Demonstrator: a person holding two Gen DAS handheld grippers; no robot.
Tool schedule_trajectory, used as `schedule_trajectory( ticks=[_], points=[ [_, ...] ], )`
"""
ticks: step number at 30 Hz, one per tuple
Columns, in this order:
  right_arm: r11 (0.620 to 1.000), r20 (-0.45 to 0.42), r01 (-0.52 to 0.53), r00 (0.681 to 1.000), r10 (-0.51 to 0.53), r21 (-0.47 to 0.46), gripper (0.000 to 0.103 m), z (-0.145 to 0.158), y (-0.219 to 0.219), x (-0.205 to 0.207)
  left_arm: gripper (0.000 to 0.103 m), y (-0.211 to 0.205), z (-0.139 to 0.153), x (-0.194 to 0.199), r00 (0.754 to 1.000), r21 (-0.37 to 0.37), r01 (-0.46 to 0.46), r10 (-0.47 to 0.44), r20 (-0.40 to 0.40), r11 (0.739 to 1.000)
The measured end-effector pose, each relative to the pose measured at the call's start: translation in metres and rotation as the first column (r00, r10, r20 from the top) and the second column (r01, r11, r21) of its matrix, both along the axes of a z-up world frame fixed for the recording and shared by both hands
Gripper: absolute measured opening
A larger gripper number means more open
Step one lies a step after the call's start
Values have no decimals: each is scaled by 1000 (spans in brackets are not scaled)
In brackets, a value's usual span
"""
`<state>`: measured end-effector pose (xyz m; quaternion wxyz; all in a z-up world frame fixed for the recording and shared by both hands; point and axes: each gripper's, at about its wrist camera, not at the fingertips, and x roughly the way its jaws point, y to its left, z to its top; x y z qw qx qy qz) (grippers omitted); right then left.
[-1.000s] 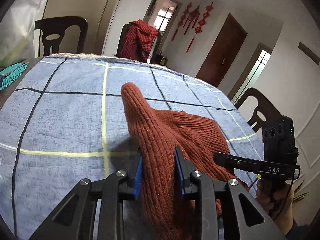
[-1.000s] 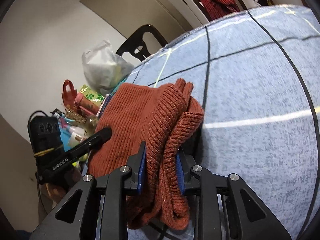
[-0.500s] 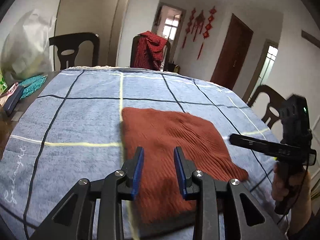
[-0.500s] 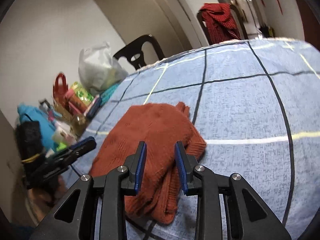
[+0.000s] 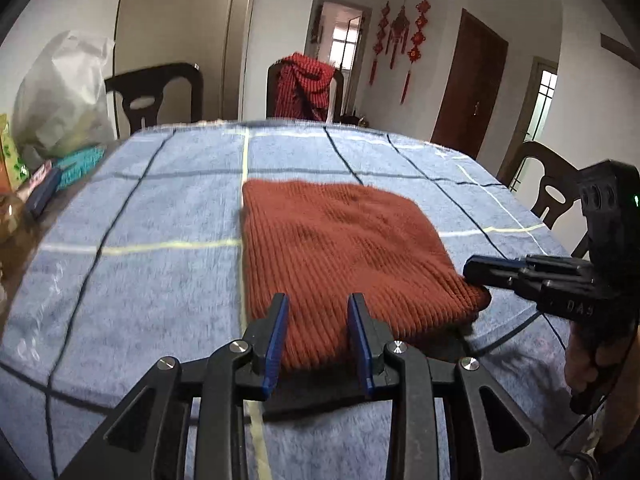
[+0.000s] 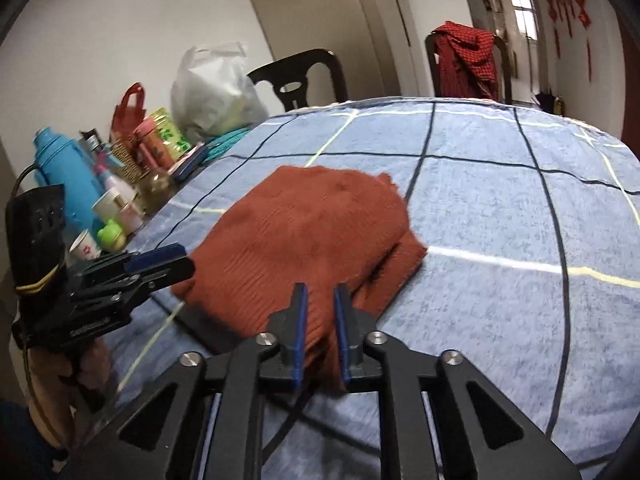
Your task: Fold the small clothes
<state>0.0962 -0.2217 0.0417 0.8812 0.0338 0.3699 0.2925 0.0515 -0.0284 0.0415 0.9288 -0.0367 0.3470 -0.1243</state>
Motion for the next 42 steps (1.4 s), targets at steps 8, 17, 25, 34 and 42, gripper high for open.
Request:
schedule_trajectory(
  ticks=[8, 17, 25, 34, 42],
  points=[
    [999, -28, 6, 1000, -8, -51, 8, -16, 4, -2, 33, -8, -12, 3, 998, 41, -42, 44, -37, 998],
    [996, 1, 39, 999, -39, -79, 11, -9, 0, -18, 33, -7, -9, -6, 997, 66, -66, 68, -34, 996],
    [990, 24, 62, 998, -59, -124, 28, -7, -9, -34, 33, -3, -9, -18, 995, 105, -92, 96, -40, 990],
    [981, 16, 78, 997, -76, -180, 29, -20, -18, -46, 33, 8, -26, -26, 986, 151, -128, 142, -84, 980],
    [964, 9, 90, 996, -91, -248, 29, -25, -18, -44, 40, 15, -32, -27, 979, 176, -144, 167, -120, 974]
  ],
)
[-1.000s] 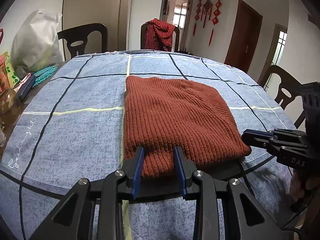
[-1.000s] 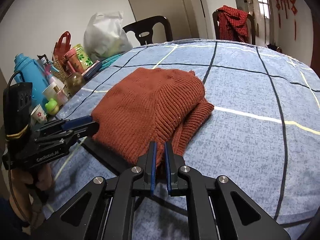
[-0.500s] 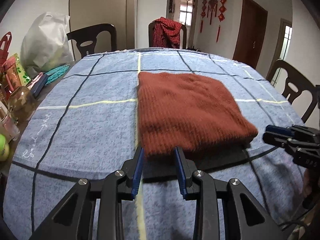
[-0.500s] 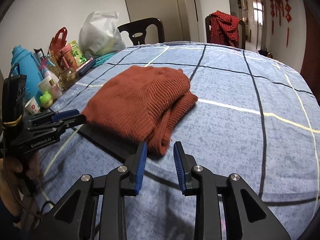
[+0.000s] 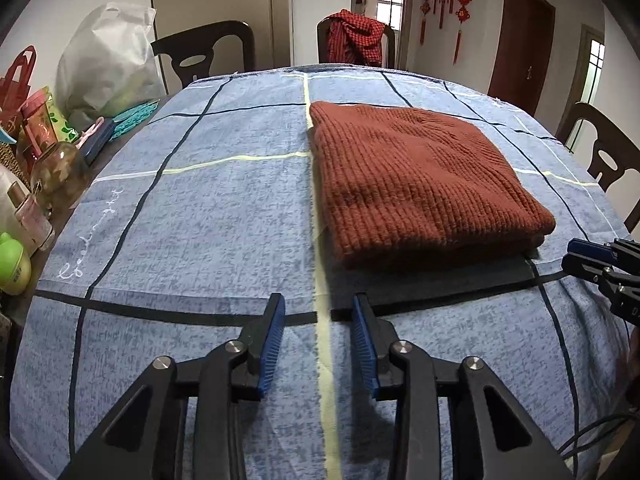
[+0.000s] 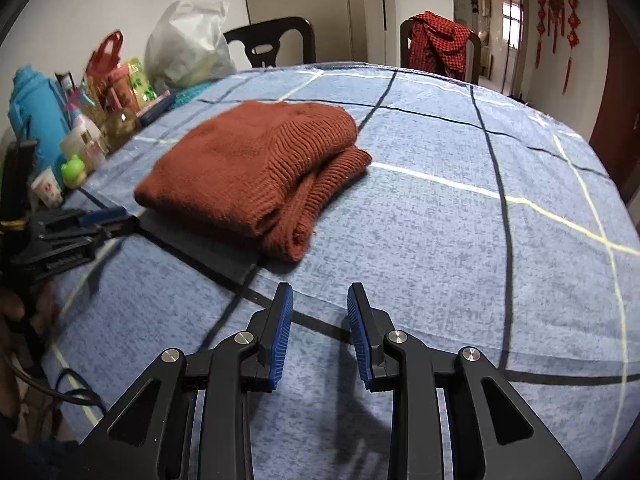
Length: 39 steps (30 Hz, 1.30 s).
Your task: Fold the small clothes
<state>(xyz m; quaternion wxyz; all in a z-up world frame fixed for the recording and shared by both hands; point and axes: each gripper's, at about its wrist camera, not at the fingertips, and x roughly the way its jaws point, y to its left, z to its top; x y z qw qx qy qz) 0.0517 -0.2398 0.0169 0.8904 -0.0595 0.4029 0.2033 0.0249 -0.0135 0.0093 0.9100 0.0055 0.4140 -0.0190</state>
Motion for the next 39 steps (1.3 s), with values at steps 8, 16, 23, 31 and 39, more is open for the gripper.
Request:
schedule_trajectory(
  ticks=[8, 16, 23, 31, 39],
  points=[
    [999, -27, -18, 999, 17, -42, 36, -8, 4, 0, 46, 0, -2, 1, 1000, 7, -4, 4, 5, 1000],
    [999, -24, -20, 1000, 19, -47, 37, -9, 6, -1, 49, -2, -2, 1, 1000, 8, 4, -5, 6, 1000],
    [999, -25, -20, 999, 19, -43, 37, -9, 6, -1, 49, -2, -2, 1, 1000, 12, 4, -4, 6, 1000],
    [999, -25, -20, 999, 19, -44, 38, -9, 6, -1, 49, -2, -2, 2, 1000, 15, 4, -4, 6, 1000],
    [999, -26, -20, 999, 19, -43, 38, -9, 6, -1, 49, -2, -2, 2, 1000, 13, 4, -4, 6, 1000]
  ],
)
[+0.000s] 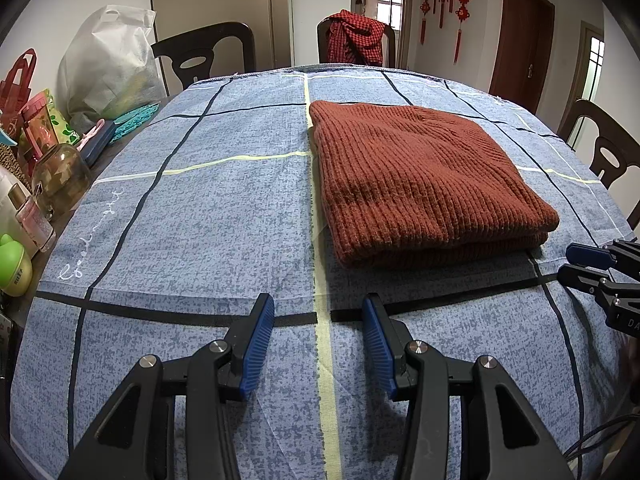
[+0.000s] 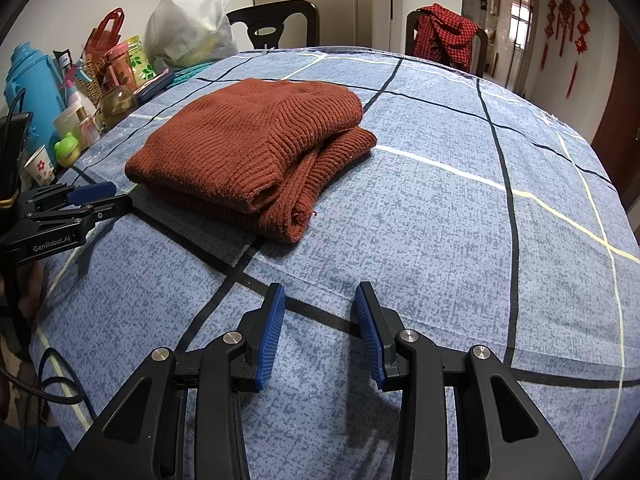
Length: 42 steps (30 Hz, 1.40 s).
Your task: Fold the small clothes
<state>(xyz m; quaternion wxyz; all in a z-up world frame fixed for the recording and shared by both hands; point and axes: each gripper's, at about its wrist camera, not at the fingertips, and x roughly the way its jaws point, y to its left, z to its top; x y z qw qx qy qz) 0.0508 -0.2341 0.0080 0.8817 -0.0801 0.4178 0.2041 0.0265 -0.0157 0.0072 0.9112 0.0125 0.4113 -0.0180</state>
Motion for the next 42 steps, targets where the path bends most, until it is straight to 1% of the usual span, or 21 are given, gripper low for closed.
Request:
schedule_trajectory(
  ticks=[42],
  points=[
    [1000, -1, 0, 1000, 0, 3, 38, 0, -1, 0, 50, -1, -1, 0, 1000, 6, -3, 3, 0, 1000]
  ],
)
